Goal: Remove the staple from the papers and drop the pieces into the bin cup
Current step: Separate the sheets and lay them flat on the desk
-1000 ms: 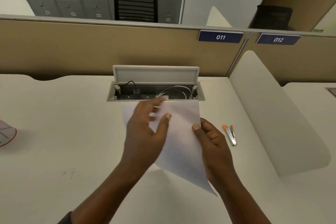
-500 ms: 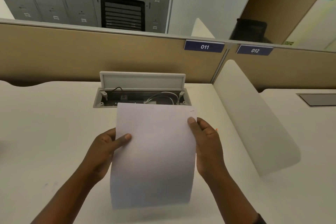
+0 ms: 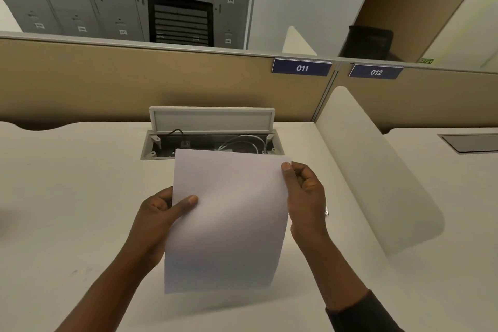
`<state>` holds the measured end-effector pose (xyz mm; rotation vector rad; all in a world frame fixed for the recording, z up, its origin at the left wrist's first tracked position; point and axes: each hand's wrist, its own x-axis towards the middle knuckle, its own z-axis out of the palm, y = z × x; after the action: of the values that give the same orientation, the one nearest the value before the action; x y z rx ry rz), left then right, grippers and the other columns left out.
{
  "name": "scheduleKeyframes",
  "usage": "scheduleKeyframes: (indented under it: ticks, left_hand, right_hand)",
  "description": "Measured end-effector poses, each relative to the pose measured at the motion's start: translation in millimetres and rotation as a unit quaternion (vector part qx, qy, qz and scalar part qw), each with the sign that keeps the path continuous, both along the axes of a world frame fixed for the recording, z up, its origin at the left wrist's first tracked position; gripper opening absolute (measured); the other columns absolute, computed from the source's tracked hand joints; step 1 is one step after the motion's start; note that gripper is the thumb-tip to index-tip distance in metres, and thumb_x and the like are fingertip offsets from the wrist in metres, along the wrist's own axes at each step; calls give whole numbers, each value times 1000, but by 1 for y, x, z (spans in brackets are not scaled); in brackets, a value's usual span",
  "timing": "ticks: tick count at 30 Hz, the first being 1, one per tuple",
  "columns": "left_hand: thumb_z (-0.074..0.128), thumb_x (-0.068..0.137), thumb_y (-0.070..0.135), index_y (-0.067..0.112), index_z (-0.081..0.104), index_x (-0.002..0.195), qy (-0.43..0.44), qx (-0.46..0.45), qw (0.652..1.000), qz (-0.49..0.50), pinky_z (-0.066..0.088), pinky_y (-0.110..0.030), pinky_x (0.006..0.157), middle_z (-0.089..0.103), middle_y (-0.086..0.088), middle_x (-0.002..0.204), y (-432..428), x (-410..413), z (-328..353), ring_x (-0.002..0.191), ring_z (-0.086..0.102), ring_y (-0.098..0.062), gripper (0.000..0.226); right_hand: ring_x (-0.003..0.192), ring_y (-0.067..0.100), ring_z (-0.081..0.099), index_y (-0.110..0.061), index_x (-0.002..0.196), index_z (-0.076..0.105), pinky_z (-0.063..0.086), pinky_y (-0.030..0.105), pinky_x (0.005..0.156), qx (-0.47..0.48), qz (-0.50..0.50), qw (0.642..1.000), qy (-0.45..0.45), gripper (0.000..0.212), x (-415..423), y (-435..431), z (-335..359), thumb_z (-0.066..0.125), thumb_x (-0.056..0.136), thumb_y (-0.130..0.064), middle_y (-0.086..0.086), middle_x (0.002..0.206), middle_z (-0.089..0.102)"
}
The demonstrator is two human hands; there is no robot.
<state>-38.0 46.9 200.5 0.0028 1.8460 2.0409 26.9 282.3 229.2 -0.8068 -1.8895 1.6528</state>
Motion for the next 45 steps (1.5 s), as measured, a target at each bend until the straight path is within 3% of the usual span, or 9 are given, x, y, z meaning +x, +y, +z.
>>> scheduleKeyframes:
  ticks: [5, 10, 18, 21, 24, 27, 33, 37, 45]
  left_hand:
    - [72, 90, 20, 22, 75, 101, 75, -67, 989, 109, 61, -39, 71, 79, 5, 90, 14, 13, 10, 81, 75, -22, 11]
    - [70, 93, 24, 25, 71, 102, 251, -145, 955, 64, 61, -28, 69, 73, 12, 93, 46, 57, 26, 84, 72, -9, 10]
    - [66, 84, 46, 25, 50, 141, 296, -199, 933, -40, 50, -26, 102, 50, 11, 138, 59, 52, -2, 120, 53, -3, 63]
    - [74, 83, 50, 22, 26, 156, 144, -253, 957, 14, 39, -36, 111, 37, 3, 152, 47, 25, -33, 136, 43, -15, 91]
    - [80, 69, 61, 24, 31, 154, -85, -103, 989, -62, 44, -45, 109, 54, 3, 141, 40, 7, -63, 126, 55, -20, 105]
    - [72, 88, 29, 6, 64, 125, -131, -6, 982, -138, 56, -39, 84, 72, -9, 109, 38, 5, -82, 91, 66, -23, 44]
    - [66, 90, 9, 6, 68, 95, -84, -134, 987, -23, 48, -30, 59, 75, -11, 93, 58, 2, -105, 71, 65, -20, 6]
    - [66, 89, 14, 17, 67, 89, -29, -233, 972, 29, 56, -38, 72, 70, -3, 85, 74, -6, -115, 79, 67, -26, 3]
    - [60, 92, 3, 15, 43, 144, 136, -357, 924, -17, 53, -32, 85, 65, -7, 103, 101, -22, -134, 93, 65, -22, 56]
  right_hand:
    - [105, 7, 60, -24, 124, 57, 51, 22, 83, 226, 1, 974, 23, 48, 21, -24, -5, 66, 86, -52, -11, 121, 61]
    - [114, -3, 61, -39, 134, 52, 53, 15, 86, 22, 268, 962, -50, 66, 48, -75, -3, 58, 77, -70, -21, 128, 63]
    - [101, 20, 72, -23, 116, 68, 57, 40, 89, -108, 119, 986, -48, 22, 34, -23, -20, 54, 100, -18, 0, 109, 76]
    - [109, 25, 69, -18, 122, 66, 52, 44, 97, -168, 141, 975, -46, 26, 27, 6, -34, 55, 99, -16, 3, 116, 74]
    - [114, 29, 67, -13, 129, 62, 50, 48, 102, -224, 180, 955, -67, 31, 21, 28, -44, 56, 98, -16, 9, 121, 72]
    - [115, 30, 66, -13, 129, 62, 50, 48, 101, -227, 208, 946, -105, 32, 12, 47, -59, 58, 98, -19, 10, 122, 71]
    - [100, 24, 70, -14, 117, 66, 56, 37, 87, -115, 143, 966, -183, 26, -6, 74, -101, 64, 95, -28, 4, 108, 74]
    - [81, 19, 61, -17, 113, 66, 48, 33, 72, -28, 132, 955, -265, 27, -17, 86, -133, 63, 87, -21, 3, 97, 70]
    - [88, 19, 60, -19, 134, 57, 44, 24, 83, 174, 89, 951, -239, 41, -32, 86, -164, 51, 95, -9, 3, 96, 65]
